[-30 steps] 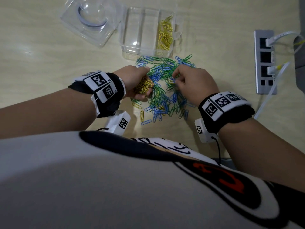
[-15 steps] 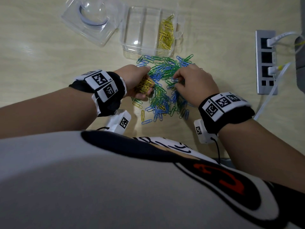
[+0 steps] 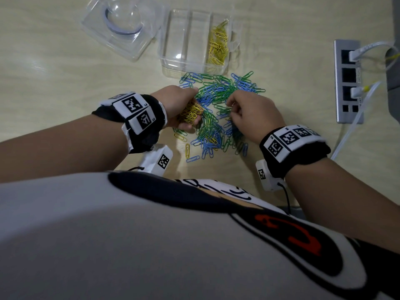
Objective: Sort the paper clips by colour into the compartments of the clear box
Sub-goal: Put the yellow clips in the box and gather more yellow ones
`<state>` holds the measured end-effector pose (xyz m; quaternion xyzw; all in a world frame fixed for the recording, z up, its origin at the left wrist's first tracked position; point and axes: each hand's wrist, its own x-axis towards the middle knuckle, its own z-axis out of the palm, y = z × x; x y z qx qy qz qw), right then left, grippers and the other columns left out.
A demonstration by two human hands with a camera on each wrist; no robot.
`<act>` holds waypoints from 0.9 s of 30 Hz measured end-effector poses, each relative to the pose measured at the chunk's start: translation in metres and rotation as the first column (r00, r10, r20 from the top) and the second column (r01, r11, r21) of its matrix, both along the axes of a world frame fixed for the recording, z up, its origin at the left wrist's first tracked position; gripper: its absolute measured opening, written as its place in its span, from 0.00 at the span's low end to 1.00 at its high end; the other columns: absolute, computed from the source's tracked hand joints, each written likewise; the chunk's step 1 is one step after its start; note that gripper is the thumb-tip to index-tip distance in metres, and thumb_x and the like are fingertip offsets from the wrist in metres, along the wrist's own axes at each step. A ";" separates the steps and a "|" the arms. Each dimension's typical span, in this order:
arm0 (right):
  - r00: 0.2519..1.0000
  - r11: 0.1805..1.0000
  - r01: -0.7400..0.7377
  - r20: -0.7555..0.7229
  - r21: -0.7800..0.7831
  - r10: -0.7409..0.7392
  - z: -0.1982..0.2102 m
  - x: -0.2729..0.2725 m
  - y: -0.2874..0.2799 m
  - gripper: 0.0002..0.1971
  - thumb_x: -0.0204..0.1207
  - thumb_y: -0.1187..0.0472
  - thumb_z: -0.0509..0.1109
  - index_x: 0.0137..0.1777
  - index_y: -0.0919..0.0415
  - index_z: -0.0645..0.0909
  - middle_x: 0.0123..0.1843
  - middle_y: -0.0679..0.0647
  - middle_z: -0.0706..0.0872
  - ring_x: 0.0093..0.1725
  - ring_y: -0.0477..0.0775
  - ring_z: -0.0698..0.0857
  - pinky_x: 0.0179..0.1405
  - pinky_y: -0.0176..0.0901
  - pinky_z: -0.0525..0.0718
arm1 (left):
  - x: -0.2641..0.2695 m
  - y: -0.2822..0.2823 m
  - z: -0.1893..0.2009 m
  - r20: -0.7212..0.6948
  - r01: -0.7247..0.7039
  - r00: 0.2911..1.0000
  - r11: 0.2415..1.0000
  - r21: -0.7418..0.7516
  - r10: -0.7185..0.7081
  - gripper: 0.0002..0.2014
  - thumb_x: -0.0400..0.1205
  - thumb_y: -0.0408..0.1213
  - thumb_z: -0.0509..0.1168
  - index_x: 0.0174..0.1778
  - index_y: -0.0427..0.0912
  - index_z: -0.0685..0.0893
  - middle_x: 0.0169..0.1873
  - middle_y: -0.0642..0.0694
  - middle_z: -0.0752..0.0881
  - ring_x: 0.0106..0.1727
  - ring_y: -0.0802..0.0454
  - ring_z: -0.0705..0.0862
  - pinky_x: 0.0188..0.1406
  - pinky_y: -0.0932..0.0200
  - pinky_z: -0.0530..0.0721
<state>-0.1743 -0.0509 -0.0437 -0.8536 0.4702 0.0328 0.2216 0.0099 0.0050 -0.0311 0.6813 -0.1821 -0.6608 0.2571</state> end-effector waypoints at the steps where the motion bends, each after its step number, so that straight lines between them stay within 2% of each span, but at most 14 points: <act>1: 1.000 0.999 0.027 0.006 -0.020 -0.027 0.002 -0.002 -0.001 0.09 0.77 0.61 0.63 0.53 0.49 0.80 0.50 0.49 0.84 0.52 0.58 0.83 0.59 0.52 0.76 | 0.000 0.000 0.000 -0.005 -0.004 1.000 1.000 0.000 0.004 0.19 0.88 0.49 0.52 0.52 0.34 0.75 0.24 0.40 0.81 0.25 0.45 0.81 0.31 0.54 0.87; 5: 0.985 0.999 -0.032 -0.173 -0.041 0.024 0.000 -0.008 -0.003 0.06 0.78 0.53 0.65 0.51 0.48 0.82 0.53 0.51 0.80 0.56 0.58 0.81 0.58 0.53 0.72 | -0.004 0.000 0.002 -0.005 -0.006 1.000 1.000 0.002 0.006 0.17 0.88 0.47 0.52 0.53 0.34 0.74 0.24 0.40 0.80 0.23 0.47 0.80 0.22 0.60 0.84; 7: 0.979 0.999 -0.040 -0.200 -0.026 0.034 -0.003 -0.007 -0.002 0.05 0.79 0.53 0.65 0.51 0.48 0.81 0.54 0.51 0.80 0.56 0.58 0.81 0.59 0.53 0.71 | -0.006 -0.001 0.002 -0.016 -0.010 1.000 1.000 0.003 0.010 0.17 0.88 0.47 0.53 0.54 0.34 0.73 0.24 0.40 0.81 0.22 0.47 0.81 0.22 0.60 0.85; 11: 0.982 0.999 -0.021 -0.187 -0.026 0.016 -0.006 -0.005 0.001 0.05 0.78 0.55 0.64 0.49 0.50 0.81 0.54 0.51 0.80 0.55 0.59 0.81 0.60 0.55 0.72 | -0.007 -0.001 0.002 -0.018 -0.012 1.000 1.000 0.010 0.012 0.17 0.88 0.48 0.53 0.54 0.34 0.73 0.22 0.41 0.81 0.21 0.48 0.81 0.21 0.59 0.84; 14: 0.986 0.999 -0.008 -0.167 -0.050 0.000 -0.006 -0.006 0.003 0.07 0.78 0.55 0.64 0.53 0.50 0.80 0.56 0.52 0.80 0.56 0.59 0.81 0.59 0.55 0.72 | -0.008 0.000 0.002 -0.008 -0.011 1.000 1.000 0.010 0.011 0.17 0.88 0.48 0.53 0.54 0.34 0.73 0.22 0.41 0.81 0.20 0.49 0.81 0.19 0.60 0.82; 22: 0.972 0.995 -0.070 -0.229 -0.071 0.052 -0.009 -0.005 0.002 0.09 0.78 0.56 0.61 0.54 0.54 0.80 0.56 0.55 0.81 0.56 0.62 0.82 0.60 0.57 0.72 | -0.013 0.002 0.001 -0.007 0.006 1.000 1.000 0.006 -0.006 0.17 0.88 0.47 0.52 0.55 0.34 0.73 0.21 0.41 0.81 0.20 0.49 0.80 0.18 0.62 0.81; 27: 0.993 0.998 0.023 -0.113 -0.062 -0.030 0.001 -0.005 0.004 0.07 0.78 0.57 0.59 0.51 0.56 0.76 0.51 0.54 0.78 0.51 0.62 0.80 0.54 0.53 0.71 | -0.015 0.001 0.000 0.017 0.025 1.000 1.000 0.004 -0.025 0.17 0.88 0.48 0.52 0.54 0.36 0.74 0.23 0.42 0.82 0.21 0.50 0.81 0.19 0.64 0.81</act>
